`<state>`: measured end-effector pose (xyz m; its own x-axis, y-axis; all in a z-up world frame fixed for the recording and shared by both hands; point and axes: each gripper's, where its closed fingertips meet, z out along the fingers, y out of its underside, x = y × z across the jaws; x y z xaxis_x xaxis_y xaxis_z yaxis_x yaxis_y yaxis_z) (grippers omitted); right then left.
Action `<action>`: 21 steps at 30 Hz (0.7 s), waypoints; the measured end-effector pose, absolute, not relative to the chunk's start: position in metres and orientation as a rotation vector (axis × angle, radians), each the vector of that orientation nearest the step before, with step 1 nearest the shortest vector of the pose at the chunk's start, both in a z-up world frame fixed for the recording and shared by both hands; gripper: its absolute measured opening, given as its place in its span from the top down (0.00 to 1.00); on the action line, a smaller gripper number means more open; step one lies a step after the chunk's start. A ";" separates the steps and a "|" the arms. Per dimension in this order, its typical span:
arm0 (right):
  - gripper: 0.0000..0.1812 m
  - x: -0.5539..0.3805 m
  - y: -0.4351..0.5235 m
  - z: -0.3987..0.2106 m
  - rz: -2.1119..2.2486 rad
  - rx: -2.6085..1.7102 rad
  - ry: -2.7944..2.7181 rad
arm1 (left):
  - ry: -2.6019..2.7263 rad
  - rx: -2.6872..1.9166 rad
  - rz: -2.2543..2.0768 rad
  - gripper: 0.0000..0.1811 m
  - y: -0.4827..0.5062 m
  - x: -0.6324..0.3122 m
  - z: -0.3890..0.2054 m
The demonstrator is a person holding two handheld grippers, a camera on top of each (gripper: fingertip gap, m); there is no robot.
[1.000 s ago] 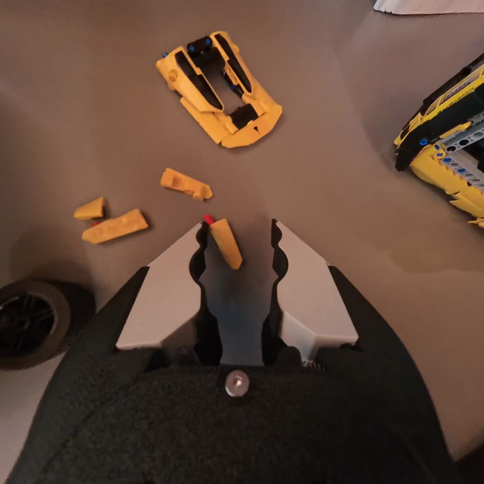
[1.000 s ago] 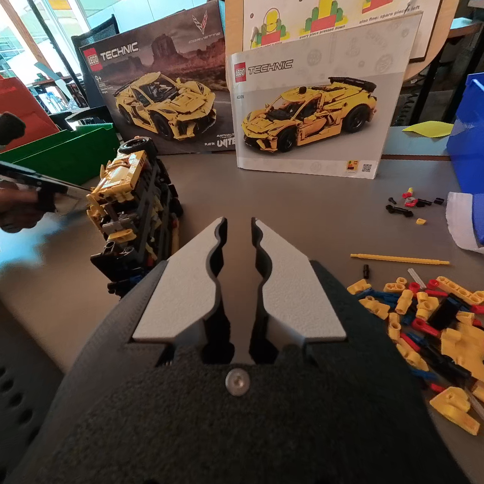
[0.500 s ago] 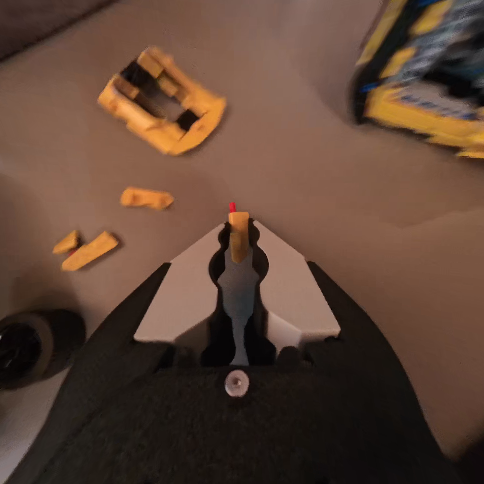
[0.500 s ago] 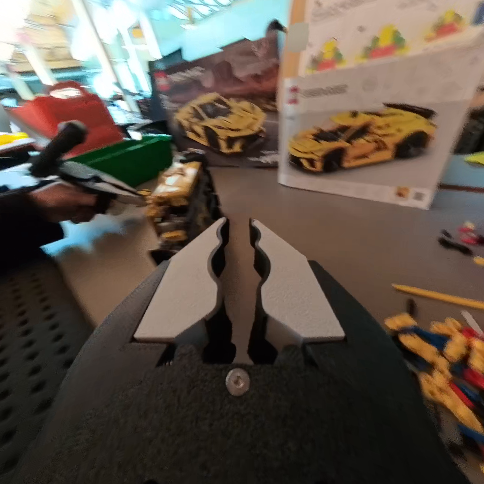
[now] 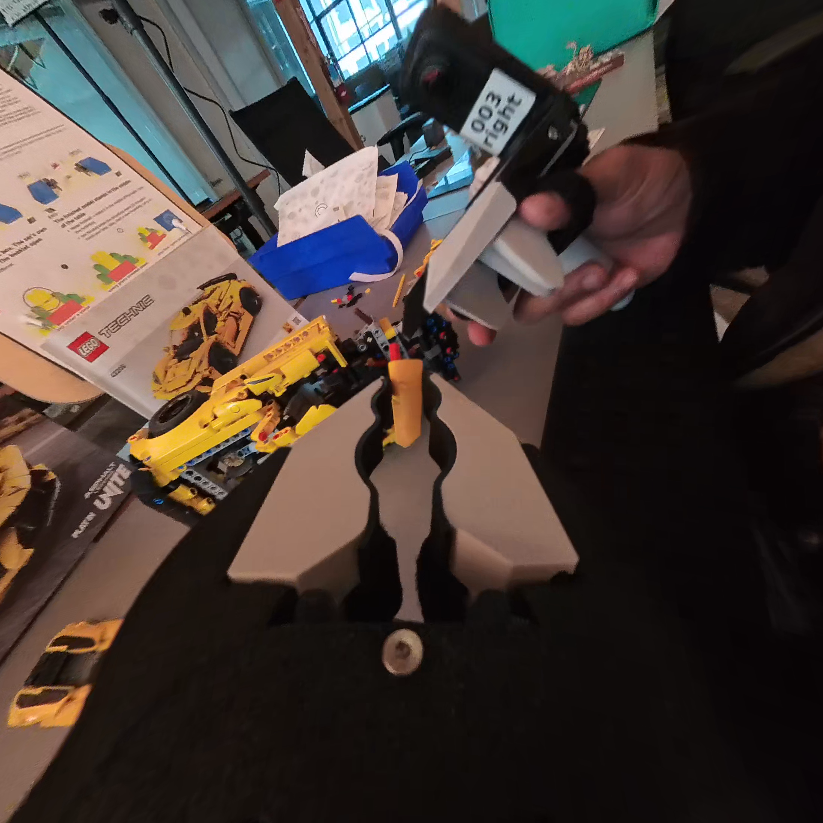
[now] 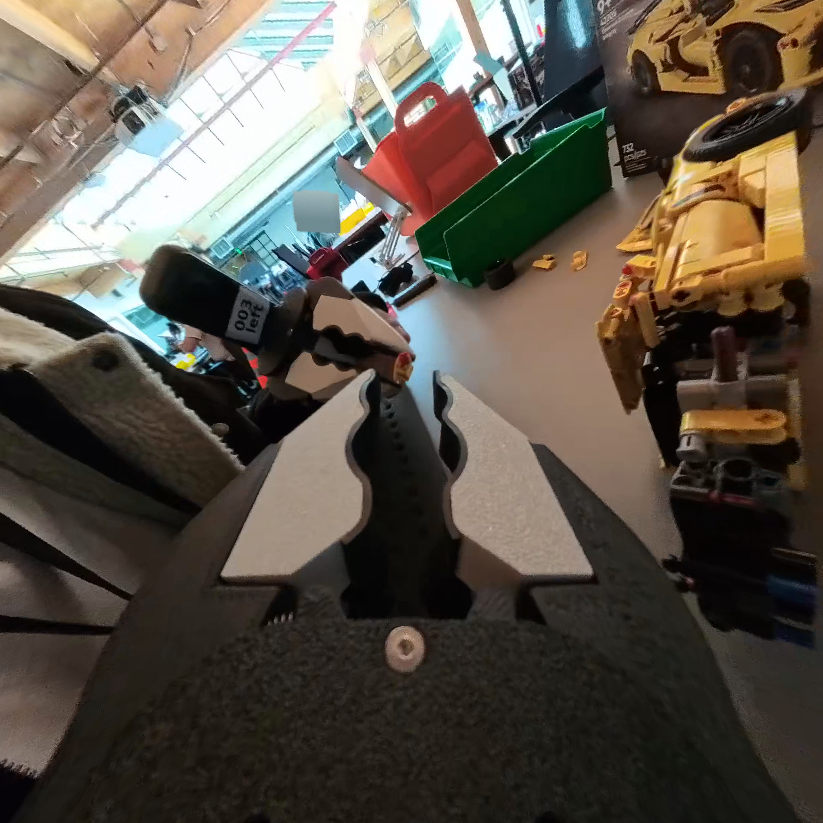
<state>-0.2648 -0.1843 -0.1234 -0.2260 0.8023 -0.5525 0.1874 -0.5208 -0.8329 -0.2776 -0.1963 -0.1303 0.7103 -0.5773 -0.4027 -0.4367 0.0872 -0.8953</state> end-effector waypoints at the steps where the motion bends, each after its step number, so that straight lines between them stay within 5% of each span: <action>1: 0.89 -0.266 -0.187 -0.124 1.812 -1.579 -1.186 | 0.855 -1.538 -0.151 0.93 -0.196 -0.275 -0.130; 21: 0.99 -0.267 -0.192 -0.119 1.872 -1.533 -1.136 | 0.809 -1.552 -0.290 0.93 -0.200 -0.257 -0.126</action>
<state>-0.2667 -0.1923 -0.1190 -0.2697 0.7777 -0.5678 0.1449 -0.5501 -0.8224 -0.2571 -0.1999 -0.1260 0.7183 -0.6391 -0.2750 -0.3194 0.0483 -0.9464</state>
